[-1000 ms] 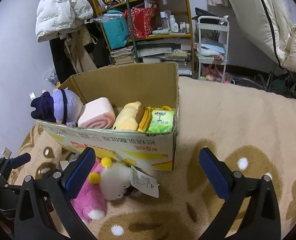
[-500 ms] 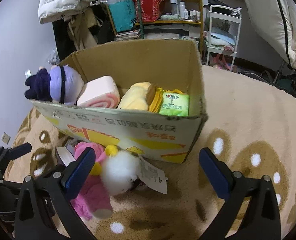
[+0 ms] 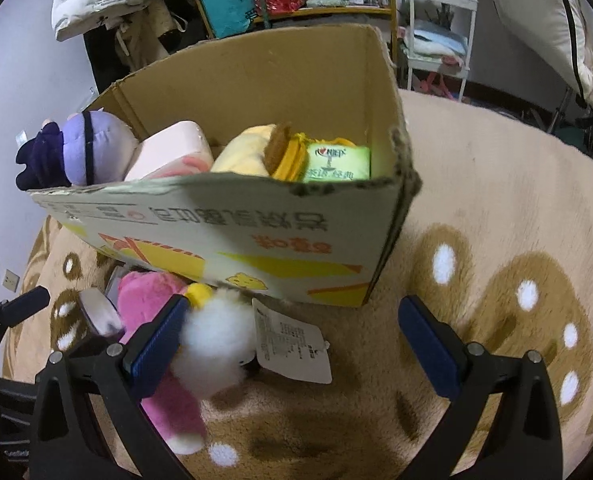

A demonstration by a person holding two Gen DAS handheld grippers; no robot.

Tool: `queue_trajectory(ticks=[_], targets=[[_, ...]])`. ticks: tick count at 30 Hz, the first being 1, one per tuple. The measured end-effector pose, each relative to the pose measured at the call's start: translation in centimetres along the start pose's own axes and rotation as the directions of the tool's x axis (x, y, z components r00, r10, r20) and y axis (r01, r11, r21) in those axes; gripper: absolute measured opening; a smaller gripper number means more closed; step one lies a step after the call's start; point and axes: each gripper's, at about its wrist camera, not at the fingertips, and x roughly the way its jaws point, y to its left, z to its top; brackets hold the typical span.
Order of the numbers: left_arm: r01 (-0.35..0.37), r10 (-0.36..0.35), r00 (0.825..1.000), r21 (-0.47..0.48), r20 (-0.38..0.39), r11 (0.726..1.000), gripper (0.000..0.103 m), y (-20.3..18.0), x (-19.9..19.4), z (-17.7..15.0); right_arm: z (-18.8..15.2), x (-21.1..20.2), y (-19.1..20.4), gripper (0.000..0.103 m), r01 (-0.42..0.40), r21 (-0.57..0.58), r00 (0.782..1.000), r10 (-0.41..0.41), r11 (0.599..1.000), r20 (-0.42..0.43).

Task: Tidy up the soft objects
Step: 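Close the right tool on the white chick plush while the left tool grips the black Face tissue pack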

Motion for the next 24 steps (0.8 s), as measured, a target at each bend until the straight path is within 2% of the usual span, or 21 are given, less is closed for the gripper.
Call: queue_trajectory(ticks=[3, 7, 14, 17, 21, 24], targets=[[0.005, -0.005, 1.000, 0.020, 0.007, 1.000, 0.098, -0.5, -0.2, 0.0, 0.0, 0.4, 0.0, 0.103, -0.001, -0.002, 1.000, 0.001, 1.000, -0.016], [-0.017, 0.018, 1.000, 0.037, -0.023, 0.999, 0.098, -0.8, 0.6, -0.2, 0.0, 0.7, -0.1, 0.103, -0.009, -0.007, 0.999, 0.009, 1.000, -0.033], [-0.027, 0.029, 0.997, 0.021, -0.068, 0.999, 0.098, -0.4, 1.8, -0.5, -0.2, 1.2, -0.1, 0.103, -0.010, 0.003, 0.998, 0.011, 1.000, -0.059], [-0.004, 0.004, 0.996, -0.003, -0.084, 1.000, 0.098, 0.0, 2.2, -0.6, -0.2, 1.3, -0.1, 0.103, -0.020, 0.013, 0.997, 0.021, 1.000, -0.070], [0.024, -0.028, 0.995, -0.042, -0.098, 0.999, 0.098, 0.7, 2.7, -0.6, -0.2, 1.6, -0.1, 0.099, -0.040, 0.025, 0.996, 0.042, 0.999, -0.079], [0.033, -0.038, 0.994, -0.056, -0.099, 0.998, 0.098, 1.1, 2.9, -0.7, -0.5, 1.8, 0.1, 0.090, -0.053, 0.034, 0.994, 0.056, 0.998, -0.093]])
